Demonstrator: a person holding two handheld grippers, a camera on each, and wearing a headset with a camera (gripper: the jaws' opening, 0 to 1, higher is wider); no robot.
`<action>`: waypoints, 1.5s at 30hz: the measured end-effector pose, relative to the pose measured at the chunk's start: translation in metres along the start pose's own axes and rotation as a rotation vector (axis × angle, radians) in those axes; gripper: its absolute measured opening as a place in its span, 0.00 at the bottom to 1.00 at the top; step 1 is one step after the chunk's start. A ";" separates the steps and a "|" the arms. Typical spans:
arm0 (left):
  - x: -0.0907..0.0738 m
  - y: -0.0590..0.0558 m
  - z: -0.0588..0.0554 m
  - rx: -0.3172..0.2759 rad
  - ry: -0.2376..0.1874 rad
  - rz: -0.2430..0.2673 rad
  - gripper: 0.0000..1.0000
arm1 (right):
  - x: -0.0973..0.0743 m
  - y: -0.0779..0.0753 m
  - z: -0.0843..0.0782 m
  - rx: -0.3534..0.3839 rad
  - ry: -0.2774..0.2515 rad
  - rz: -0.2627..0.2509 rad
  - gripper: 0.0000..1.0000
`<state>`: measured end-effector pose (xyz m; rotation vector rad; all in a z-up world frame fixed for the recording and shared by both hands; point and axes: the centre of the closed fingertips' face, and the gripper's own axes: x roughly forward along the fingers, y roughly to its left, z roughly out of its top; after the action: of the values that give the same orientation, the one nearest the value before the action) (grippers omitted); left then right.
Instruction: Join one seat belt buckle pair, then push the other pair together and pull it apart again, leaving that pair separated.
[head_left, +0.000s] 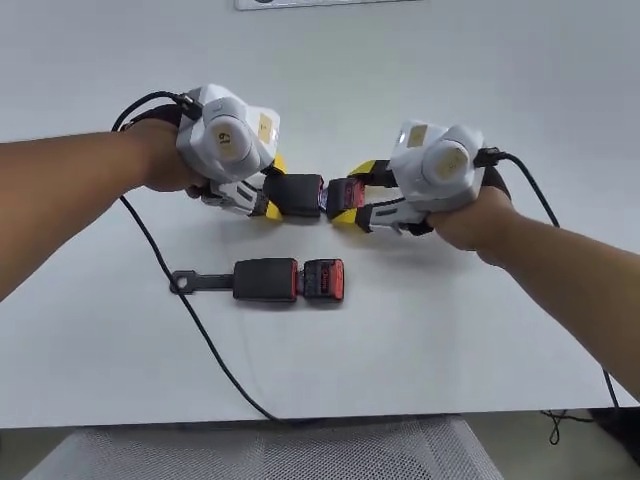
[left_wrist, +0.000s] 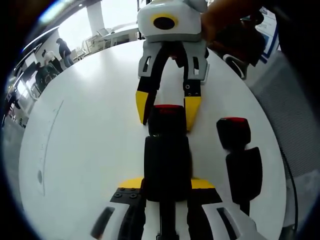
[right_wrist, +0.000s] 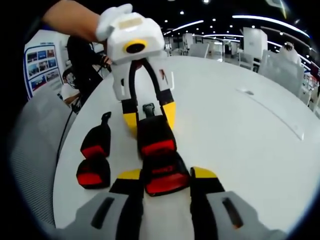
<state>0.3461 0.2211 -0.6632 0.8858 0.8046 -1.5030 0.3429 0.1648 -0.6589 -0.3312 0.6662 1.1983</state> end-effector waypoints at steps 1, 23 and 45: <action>0.000 0.000 0.000 0.002 0.000 0.000 0.32 | 0.000 0.000 0.000 0.000 0.002 -0.001 0.35; -0.001 0.000 -0.002 -0.014 -0.040 0.002 0.32 | 0.002 0.000 0.001 -0.022 0.013 0.007 0.35; -0.002 0.000 -0.002 -0.032 -0.086 0.005 0.33 | -0.018 0.000 -0.011 -0.038 0.015 0.032 0.36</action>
<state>0.3460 0.2241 -0.6624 0.7932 0.7614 -1.5097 0.3363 0.1450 -0.6555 -0.3627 0.6641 1.2411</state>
